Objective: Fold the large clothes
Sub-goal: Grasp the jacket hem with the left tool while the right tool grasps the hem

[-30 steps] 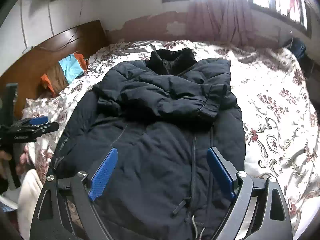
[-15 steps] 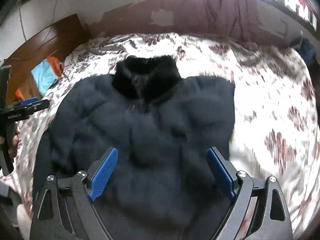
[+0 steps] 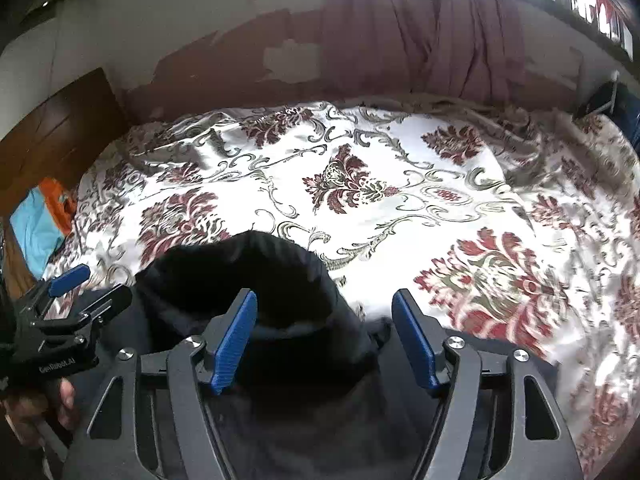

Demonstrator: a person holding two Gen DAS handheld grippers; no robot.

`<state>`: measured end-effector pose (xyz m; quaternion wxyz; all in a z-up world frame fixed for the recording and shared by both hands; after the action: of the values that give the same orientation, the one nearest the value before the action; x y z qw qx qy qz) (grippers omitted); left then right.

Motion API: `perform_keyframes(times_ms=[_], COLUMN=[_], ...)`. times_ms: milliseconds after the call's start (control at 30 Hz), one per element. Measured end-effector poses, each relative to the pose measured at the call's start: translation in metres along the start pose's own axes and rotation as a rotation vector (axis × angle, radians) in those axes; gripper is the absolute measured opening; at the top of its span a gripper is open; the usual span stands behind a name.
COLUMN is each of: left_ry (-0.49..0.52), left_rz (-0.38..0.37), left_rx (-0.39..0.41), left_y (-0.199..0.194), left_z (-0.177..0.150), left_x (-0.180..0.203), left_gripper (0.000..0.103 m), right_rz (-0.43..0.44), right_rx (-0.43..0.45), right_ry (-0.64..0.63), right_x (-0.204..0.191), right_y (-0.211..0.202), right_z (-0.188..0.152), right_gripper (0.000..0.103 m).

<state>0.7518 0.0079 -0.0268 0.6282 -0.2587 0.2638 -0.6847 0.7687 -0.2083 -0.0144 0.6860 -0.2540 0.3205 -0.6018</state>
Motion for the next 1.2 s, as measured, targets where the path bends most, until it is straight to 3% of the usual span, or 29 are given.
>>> perform_keyframes(times_ms=[133,167,200,233,300,400,633,800,1033,1200], left_ry=[-0.007,-0.008,-0.008,-0.009,-0.023,-0.064,-0.014,0.031,0.092,0.083], left_rz=[0.011,0.012,0.017,0.021,-0.003,-0.099,-0.111,-0.14,-0.208,-0.287], left_rx=[0.0,-0.01,-0.02,-0.027,-0.04,-0.023,0.052,0.002,-0.074,-0.097], left_y=[0.025,0.032,0.037,0.04,0.044,0.036,-0.026,-0.047,-0.063,-0.065], left_z=[0.013,0.016,0.018,0.019,0.02,0.017,0.001,-0.028,-0.08,-0.1], left_x=[0.005,0.005,0.005,0.005,0.003,-0.001,-0.016,-0.027,-0.015,-0.013], left_gripper=[0.102,0.098,0.088,0.079,0.032,0.005,0.001,0.001,0.001,0.002], right_rz=[0.018,0.044,0.055,0.044,0.048,0.073,0.084,0.073,-0.037,-0.028], right_rx=[-0.007,-0.004,-0.003,0.003,0.024,0.042,0.058,0.029,-0.052,-0.025], right_ry=[-0.005,0.001,0.008,0.008,-0.01,-0.047,-0.25,-0.335,-0.475,-0.464], right_x=[-0.004,-0.004,-0.004,-0.003,0.001,0.006,0.005,0.008,0.019,0.023], right_y=[0.018,0.018,0.018,0.015,0.01,-0.009,-0.07,-0.085,-0.046,-0.045], right_z=[-0.002,-0.004,-0.005,-0.007,-0.008,-0.016,-0.066,-0.099,-0.149,-0.146], right_gripper=[0.051,0.038,0.023,0.018,0.009,0.007,0.006,0.006,0.006,0.006])
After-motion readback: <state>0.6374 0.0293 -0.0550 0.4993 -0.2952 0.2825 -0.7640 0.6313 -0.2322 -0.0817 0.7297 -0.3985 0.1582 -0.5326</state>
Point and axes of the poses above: each gripper's, at about its wrist camera, not at the fingertips, and y roughly the way its jaws point, x to its right, z to its top, the point moved 4 cm from there along y, roughly the way its jaws point, and after that the axes turned 3 degrees about y, right-handed, at the moved point
